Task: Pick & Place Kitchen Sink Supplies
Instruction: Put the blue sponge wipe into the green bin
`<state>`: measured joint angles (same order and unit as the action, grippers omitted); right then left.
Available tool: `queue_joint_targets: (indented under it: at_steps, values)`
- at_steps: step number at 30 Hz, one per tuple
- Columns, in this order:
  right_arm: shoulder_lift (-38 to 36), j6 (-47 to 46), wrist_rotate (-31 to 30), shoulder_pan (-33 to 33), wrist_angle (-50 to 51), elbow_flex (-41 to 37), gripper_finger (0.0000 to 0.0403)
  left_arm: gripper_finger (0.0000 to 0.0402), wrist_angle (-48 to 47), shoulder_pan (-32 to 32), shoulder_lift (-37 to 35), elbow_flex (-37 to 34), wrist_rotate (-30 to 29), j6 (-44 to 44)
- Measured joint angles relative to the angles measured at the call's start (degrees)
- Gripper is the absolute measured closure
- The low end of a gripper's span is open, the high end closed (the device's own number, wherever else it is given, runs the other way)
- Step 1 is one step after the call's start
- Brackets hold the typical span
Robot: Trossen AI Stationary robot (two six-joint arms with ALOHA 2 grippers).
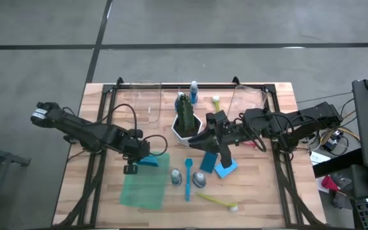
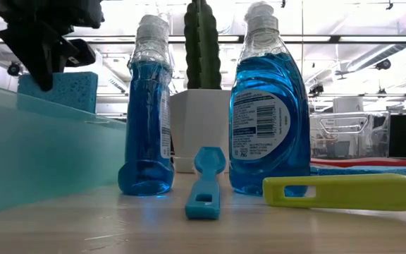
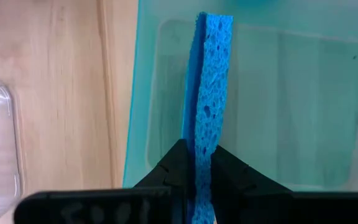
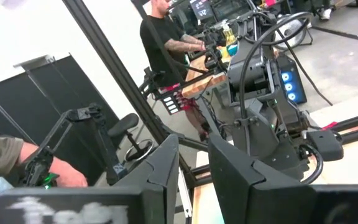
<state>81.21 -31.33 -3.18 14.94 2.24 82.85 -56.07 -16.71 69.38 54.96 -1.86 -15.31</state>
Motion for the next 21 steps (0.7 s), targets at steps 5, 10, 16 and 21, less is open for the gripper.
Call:
queue_joint_targets:
  at_steps: [5,10,16,21]
  values:
    - [0.0,0.07,0.0,0.0,0.02,0.0,0.0329,0.036,0.17,-0.04,0.02,-0.01,0.0,-0.14]
    - [0.0,0.3,0.0,0.0,0.02,0.0,0.0335,0.036,0.17,-0.04,0.02,-0.01,-0.04,-0.13]
    - [0.0,0.4,0.0,0.0,0.02,0.0,0.0325,0.036,0.53,-0.04,0.02,-0.01,-0.1,-0.09]
    - [0.0,0.39,0.0,0.0,0.02,0.0,0.0319,0.036,0.63,-0.04,0.02,-0.12,-0.2,0.07]
